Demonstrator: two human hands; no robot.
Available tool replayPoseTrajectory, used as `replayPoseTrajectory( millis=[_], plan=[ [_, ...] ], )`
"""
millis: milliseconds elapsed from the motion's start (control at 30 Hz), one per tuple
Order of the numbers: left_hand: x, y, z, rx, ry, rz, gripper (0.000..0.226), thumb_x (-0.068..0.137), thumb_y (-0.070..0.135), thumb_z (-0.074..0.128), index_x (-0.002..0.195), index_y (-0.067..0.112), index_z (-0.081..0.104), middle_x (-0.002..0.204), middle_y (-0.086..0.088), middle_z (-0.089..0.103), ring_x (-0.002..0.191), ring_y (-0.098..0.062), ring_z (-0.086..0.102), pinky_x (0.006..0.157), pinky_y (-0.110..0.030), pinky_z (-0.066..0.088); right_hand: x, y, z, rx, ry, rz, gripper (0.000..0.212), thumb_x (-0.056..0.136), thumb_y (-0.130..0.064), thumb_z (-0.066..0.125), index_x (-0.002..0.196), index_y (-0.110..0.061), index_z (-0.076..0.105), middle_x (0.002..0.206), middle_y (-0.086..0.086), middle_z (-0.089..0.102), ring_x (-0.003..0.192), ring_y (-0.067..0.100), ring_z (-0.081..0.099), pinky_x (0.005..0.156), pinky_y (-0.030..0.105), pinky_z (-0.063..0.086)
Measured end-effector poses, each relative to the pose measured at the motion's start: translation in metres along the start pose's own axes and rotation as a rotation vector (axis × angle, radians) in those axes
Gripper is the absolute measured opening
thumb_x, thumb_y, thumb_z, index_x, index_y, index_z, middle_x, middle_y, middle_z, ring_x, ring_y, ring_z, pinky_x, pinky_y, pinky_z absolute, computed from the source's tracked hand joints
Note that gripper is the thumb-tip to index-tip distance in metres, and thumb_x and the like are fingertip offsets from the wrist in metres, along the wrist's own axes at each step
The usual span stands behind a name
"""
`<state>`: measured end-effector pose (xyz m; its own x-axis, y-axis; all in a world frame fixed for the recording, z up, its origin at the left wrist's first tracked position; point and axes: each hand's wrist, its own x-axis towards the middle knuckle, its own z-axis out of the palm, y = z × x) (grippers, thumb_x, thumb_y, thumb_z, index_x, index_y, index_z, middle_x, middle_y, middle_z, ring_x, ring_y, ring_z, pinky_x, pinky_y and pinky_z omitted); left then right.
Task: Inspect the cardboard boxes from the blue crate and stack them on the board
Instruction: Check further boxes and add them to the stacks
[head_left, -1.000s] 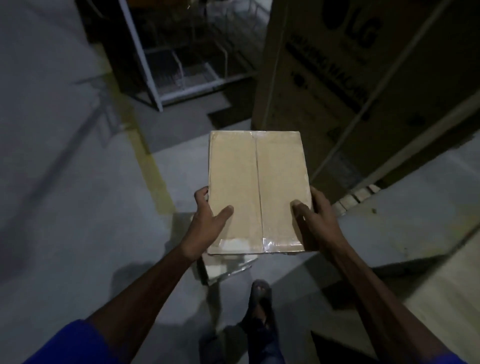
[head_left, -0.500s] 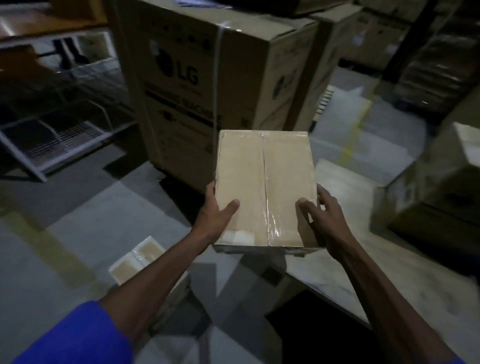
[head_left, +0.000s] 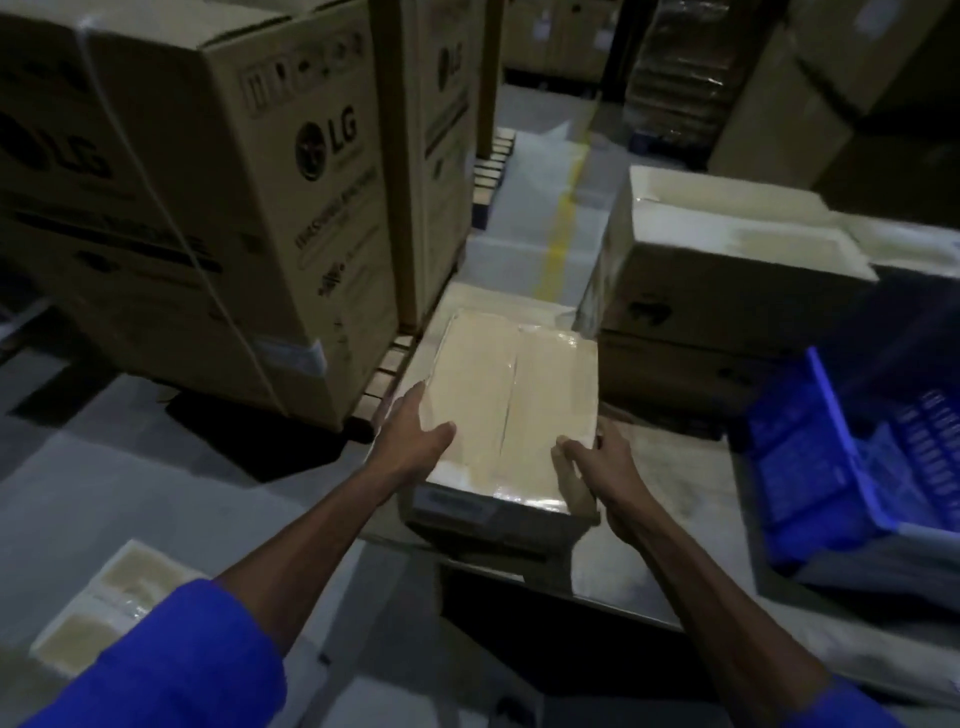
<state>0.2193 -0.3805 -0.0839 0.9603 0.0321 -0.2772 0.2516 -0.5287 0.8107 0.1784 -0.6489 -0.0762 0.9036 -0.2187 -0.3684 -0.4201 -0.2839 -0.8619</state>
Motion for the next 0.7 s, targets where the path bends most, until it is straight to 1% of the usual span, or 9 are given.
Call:
replayPoseTrajectory(
  millis=[33,133,200,300,367,433,533,600,700],
  plan=[
    [0.001,0.003,0.004,0.003,0.002,0.003,0.076,0.07,0.049,0.065,0.142,0.03,0.049,0.132,0.001,0.062,0.123,-0.025,0.059,0.105,-0.048,0.051,0.006,0.009,-0.002,-0.007,-0.008,0.004,0.077,0.065,-0.055,0.068,0.136,-0.034,0.048,0.14,0.007,0.053,0.125,0.028,0.056,0.105,0.053,0.052],
    [-0.006,0.012,0.006,0.033,0.053,-0.032,0.071,0.083,0.037,0.073,0.147,0.023,0.047,0.135,-0.004,0.063,0.123,-0.027,0.06,0.104,-0.046,0.051,0.008,0.01,-0.005,-0.025,-0.017,0.002,0.067,0.085,-0.037,0.072,0.145,-0.025,0.045,0.139,0.007,0.052,0.119,0.026,0.059,0.1,0.046,0.054],
    [-0.009,0.012,0.007,0.119,0.128,-0.073,0.068,0.088,0.041,0.074,0.146,0.018,0.048,0.138,-0.008,0.062,0.124,-0.031,0.06,0.104,-0.047,0.05,0.012,0.011,-0.006,-0.059,-0.02,0.005,0.059,0.089,-0.042,0.068,0.142,-0.024,0.048,0.136,0.009,0.055,0.113,0.025,0.061,0.097,0.046,0.055],
    [-0.016,0.013,0.014,0.274,0.157,-0.181,0.072,0.093,0.058,0.062,0.148,0.016,0.044,0.145,-0.014,0.053,0.13,-0.038,0.054,0.106,-0.048,0.047,0.013,0.011,-0.004,-0.119,-0.029,0.054,0.068,0.078,-0.062,0.056,0.135,-0.026,0.048,0.135,0.008,0.056,0.113,0.032,0.061,0.101,0.053,0.053],
    [-0.018,0.015,0.02,0.268,0.145,-0.232,0.07,0.095,0.057,0.06,0.149,0.016,0.041,0.145,-0.014,0.052,0.13,-0.04,0.053,0.105,-0.049,0.048,0.012,0.01,-0.001,-0.152,-0.025,0.054,0.064,0.087,-0.057,0.052,0.14,-0.022,0.046,0.139,0.01,0.052,0.117,0.036,0.059,0.103,0.052,0.05],
    [-0.019,0.016,0.024,0.227,0.197,-0.219,0.069,0.094,0.05,0.066,0.148,0.013,0.042,0.146,-0.015,0.05,0.129,-0.039,0.053,0.107,-0.046,0.046,0.013,0.011,0.003,-0.148,-0.016,0.052,0.06,0.095,-0.05,0.053,0.146,-0.02,0.041,0.142,0.011,0.049,0.12,0.038,0.057,0.104,0.052,0.049],
    [-0.015,0.01,0.023,0.189,0.314,-0.162,0.078,0.092,0.036,0.074,0.153,0.007,0.035,0.159,-0.018,0.029,0.138,-0.041,0.044,0.115,-0.046,0.038,0.01,0.011,0.011,-0.095,-0.027,0.059,0.077,0.093,-0.051,0.058,0.155,-0.018,0.027,0.149,0.012,0.043,0.127,0.039,0.052,0.106,0.056,0.049],
    [-0.015,0.004,0.021,0.138,0.398,-0.142,0.089,0.09,0.03,0.077,0.158,0.006,0.024,0.166,-0.017,0.01,0.144,-0.044,0.034,0.119,-0.046,0.033,0.003,0.009,0.022,-0.041,-0.051,0.074,0.093,0.082,-0.059,0.062,0.156,-0.02,0.022,0.15,0.012,0.042,0.13,0.038,0.051,0.106,0.056,0.049],
    [-0.012,-0.005,0.02,-0.051,0.505,-0.179,0.104,0.088,0.024,0.081,0.161,0.006,0.01,0.167,-0.015,-0.003,0.147,-0.038,0.029,0.118,-0.037,0.03,-0.012,0.008,0.044,-0.011,-0.067,0.041,0.094,0.075,-0.062,0.063,0.151,-0.015,0.032,0.142,0.014,0.047,0.124,0.036,0.055,0.104,0.054,0.052]
  ],
)
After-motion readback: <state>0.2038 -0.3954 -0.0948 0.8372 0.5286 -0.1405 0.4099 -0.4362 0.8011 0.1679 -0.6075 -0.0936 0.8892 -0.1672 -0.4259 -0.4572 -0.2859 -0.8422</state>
